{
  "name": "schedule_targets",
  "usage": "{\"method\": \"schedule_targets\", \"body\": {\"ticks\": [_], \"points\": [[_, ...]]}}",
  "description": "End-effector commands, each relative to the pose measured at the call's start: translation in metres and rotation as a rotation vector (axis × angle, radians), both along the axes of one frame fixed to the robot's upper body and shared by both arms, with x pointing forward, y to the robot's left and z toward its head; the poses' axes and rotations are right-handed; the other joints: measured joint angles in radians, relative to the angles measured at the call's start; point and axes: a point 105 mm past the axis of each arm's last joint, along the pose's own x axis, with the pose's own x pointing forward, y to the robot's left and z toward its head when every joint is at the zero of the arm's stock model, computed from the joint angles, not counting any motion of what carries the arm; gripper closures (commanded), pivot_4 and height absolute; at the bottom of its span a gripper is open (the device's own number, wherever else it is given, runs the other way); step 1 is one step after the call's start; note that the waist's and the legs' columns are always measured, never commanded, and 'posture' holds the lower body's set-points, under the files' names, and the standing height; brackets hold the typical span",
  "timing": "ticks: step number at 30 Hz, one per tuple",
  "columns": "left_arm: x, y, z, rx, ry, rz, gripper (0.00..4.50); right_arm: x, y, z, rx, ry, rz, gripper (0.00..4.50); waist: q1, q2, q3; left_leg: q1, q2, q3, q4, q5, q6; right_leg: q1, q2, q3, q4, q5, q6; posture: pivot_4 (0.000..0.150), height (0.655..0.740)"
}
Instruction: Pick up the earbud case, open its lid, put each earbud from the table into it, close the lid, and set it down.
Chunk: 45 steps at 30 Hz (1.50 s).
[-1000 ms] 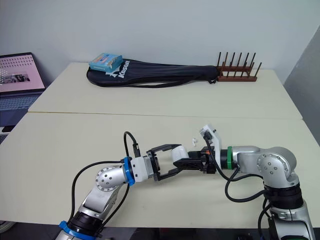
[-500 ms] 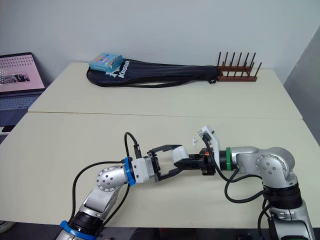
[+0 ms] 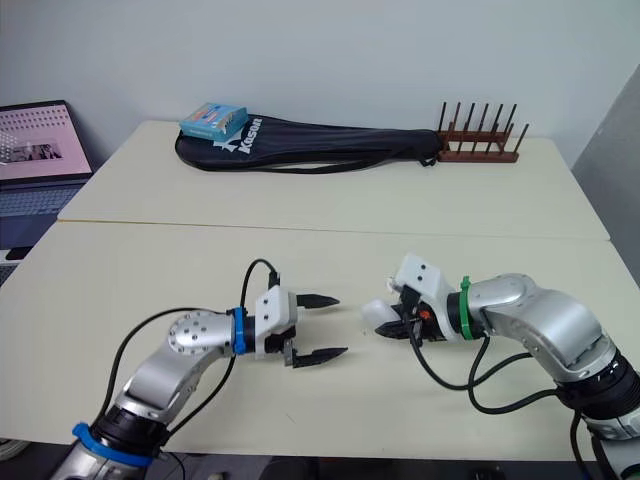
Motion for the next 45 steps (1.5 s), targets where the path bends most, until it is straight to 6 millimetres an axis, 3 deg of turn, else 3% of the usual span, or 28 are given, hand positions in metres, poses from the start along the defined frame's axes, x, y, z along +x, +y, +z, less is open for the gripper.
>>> {"method": "schedule_targets", "body": {"ticks": [1, 14, 17, 27, 40, 45], "points": [[-0.012, -0.016, 0.015, 0.014, 0.033, -0.086, 0.0, -0.004, 0.006, 0.006, -0.036, -0.103, 0.095, 3.65, 0.001, 0.0, 0.0, -0.001, 0.0, 0.0, 0.0, 0.0, 0.0, -0.001, 0.0, 0.0, 0.0, 0.0, 0.0, 0.15, 0.7274], [-0.011, -0.035, 0.014, 0.083, 0.06, -0.159, 0.0, -0.004, 0.006, 0.004, -0.064, -0.136, 0.145, 3.65, 0.002, 0.0, 0.0, -0.002, -0.001, -0.003, 0.004, 0.0, 0.0, 0.0, 0.0, -0.002, 0.001, 0.0, -0.001, 0.15, 0.7274], [-0.008, -0.037, 0.014, 0.083, 0.069, -0.16, 0.61, -0.004, 0.007, 0.004, -0.066, -0.136, 0.149, 3.65, 0.002, 0.0, 0.0, -0.002, -0.001, -0.003, 0.004, 0.0, 0.0, 0.0, 0.0, -0.002, 0.001, 0.0, -0.001, 0.15, 0.7274], [-0.012, -0.04, 0.007, 0.11, 0.095, -0.195, 3.64, -0.005, 0.011, 0.006, -0.059, -0.138, 0.168, 3.65, 0.002, 0.0, 0.0, -0.002, -0.001, -0.003, 0.006, 0.0, 0.0, 0.001, -0.001, -0.002, 0.002, 0.0, -0.001, 0.15, 0.7274], [-0.013, -0.038, -0.001, 0.147, 0.111, -0.193, 3.73, -0.009, 0.013, 0.008, -0.053, -0.129, 0.189, 3.65, 0.002, 0.0, 0.0, -0.002, -0.001, -0.004, 0.006, 0.0, 0.0, 0.001, -0.001, -0.003, 0.002, 0.0, -0.001, 0.15, 0.7274], [-0.012, -0.033, -0.005, 0.149, 0.126, -0.176, 3.73, -0.007, 0.005, 0.012, -0.091, -0.144, 0.203, 1.99, 0.002, 0.0, 0.0, -0.002, -0.001, -0.004, 0.006, 0.0, 0.0, 0.001, -0.001, -0.003, 0.003, 0.0, -0.001, 0.15, 0.7274]]}}
